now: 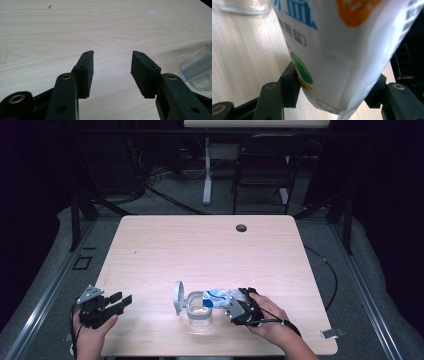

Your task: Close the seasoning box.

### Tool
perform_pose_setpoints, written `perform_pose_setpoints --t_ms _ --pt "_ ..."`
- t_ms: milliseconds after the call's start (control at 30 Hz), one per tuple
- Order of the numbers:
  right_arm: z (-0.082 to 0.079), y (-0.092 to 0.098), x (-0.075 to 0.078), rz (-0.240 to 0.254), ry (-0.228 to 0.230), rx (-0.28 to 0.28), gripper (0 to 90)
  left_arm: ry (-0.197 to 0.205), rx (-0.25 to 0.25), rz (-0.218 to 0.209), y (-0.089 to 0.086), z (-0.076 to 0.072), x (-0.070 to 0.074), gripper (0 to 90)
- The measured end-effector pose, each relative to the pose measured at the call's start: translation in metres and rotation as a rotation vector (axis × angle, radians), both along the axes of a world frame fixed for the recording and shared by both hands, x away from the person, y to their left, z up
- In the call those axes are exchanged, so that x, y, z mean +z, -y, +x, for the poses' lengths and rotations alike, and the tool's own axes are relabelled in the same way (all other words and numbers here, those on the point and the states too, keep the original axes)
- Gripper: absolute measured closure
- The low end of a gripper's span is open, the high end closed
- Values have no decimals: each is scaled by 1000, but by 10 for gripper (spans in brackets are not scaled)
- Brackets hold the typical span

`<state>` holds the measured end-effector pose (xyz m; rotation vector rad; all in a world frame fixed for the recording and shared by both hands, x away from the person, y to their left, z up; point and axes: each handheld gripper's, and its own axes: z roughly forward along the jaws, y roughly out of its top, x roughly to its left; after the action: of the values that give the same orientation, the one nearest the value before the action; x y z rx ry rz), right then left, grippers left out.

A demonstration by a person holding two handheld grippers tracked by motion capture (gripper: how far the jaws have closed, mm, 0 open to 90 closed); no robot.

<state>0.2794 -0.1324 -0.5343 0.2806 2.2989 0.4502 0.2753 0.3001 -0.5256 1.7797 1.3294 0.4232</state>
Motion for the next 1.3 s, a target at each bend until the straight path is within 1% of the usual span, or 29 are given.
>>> perform_pose_setpoints --t_ms 33,233,367,400,533,567,867,967,1000,1033,1167,1200,1233,1300 --pt "0 0 1 -22 10 0 415 0 0 -1 0 0 0 532" --pt "0 -1 2 -28 11 0 415 0 1 -5 0 0 0 532" --pt "1 -1 0 -15 16 7 415 -3 0 -4 -1 0 0 532" --pt "1 -1 1 -29 20 5 415 -4 0 -3 -1 0 0 532" --pt "1 -1 2 -44 20 8 415 -5 0 -3 -1 0 0 532" --pt "1 -1 1 -33 16 9 415 -6 0 -4 -1 0 0 532" --pt "1 -1 2 -48 22 11 414 -8 1 -4 -1 0 -1 532" --pt "1 -1 3 -68 34 11 415 -5 3 -6 -1 1 -1 532" --pt "1 -1 3 -68 34 11 415 -5 3 -6 -1 1 -1 532" --pt "1 -1 4 -84 42 11 415 -5 3 -6 -1 1 -1 532" --pt "1 -1 4 -93 48 16 415 -6 2 -7 -1 1 -1 532" --pt "1 -1 7 -140 62 14 415 -6 2 -8 -1 1 -1 532" --pt "1 -1 6 -134 66 21 415 -5 3 -8 -1 1 -1 532" --pt "1 -2 7 -139 69 22 415 -5 3 -8 -1 1 -1 532"
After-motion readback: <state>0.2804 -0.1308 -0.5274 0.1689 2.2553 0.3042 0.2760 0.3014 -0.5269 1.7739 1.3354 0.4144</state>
